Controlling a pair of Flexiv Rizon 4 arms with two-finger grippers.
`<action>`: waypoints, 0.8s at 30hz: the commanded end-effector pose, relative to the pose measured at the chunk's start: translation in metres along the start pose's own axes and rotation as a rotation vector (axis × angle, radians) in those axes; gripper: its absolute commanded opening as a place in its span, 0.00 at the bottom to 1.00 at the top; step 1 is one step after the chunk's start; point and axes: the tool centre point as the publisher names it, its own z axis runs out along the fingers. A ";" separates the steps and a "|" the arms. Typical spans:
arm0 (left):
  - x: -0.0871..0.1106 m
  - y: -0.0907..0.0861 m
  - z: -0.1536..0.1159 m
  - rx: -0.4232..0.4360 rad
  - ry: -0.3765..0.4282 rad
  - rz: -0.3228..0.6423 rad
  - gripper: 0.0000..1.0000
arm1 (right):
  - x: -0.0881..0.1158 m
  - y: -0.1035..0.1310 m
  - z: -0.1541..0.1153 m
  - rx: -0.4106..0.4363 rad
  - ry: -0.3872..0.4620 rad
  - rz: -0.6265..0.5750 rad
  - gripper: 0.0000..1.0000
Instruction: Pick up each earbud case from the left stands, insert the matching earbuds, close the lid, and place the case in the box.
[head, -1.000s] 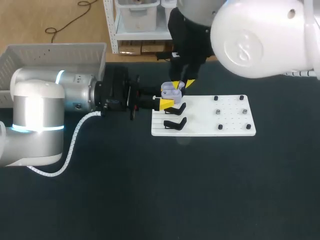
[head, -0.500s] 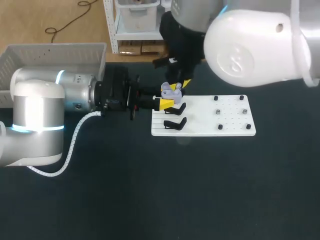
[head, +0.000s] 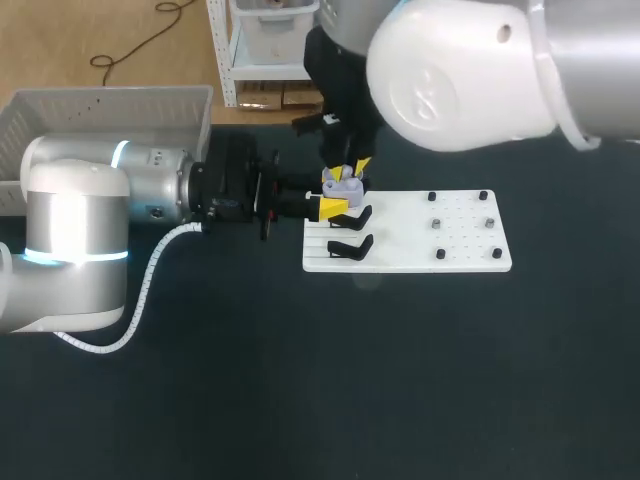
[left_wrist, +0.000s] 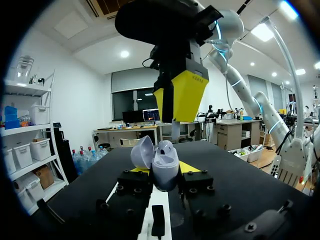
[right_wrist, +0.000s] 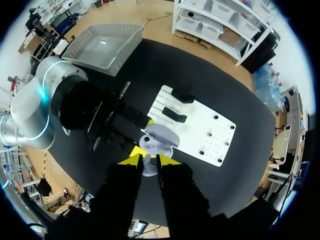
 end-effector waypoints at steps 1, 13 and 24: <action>0.001 -0.002 0.000 -0.005 -0.001 0.003 0.00 | -0.008 0.001 0.002 0.005 0.026 0.008 0.00; 0.001 -0.002 0.000 -0.005 -0.001 0.003 0.00 | -0.010 -0.001 0.007 0.029 0.075 0.031 0.00; 0.001 -0.002 0.000 -0.005 -0.001 0.003 0.00 | -0.011 0.001 0.011 0.032 0.098 0.026 0.00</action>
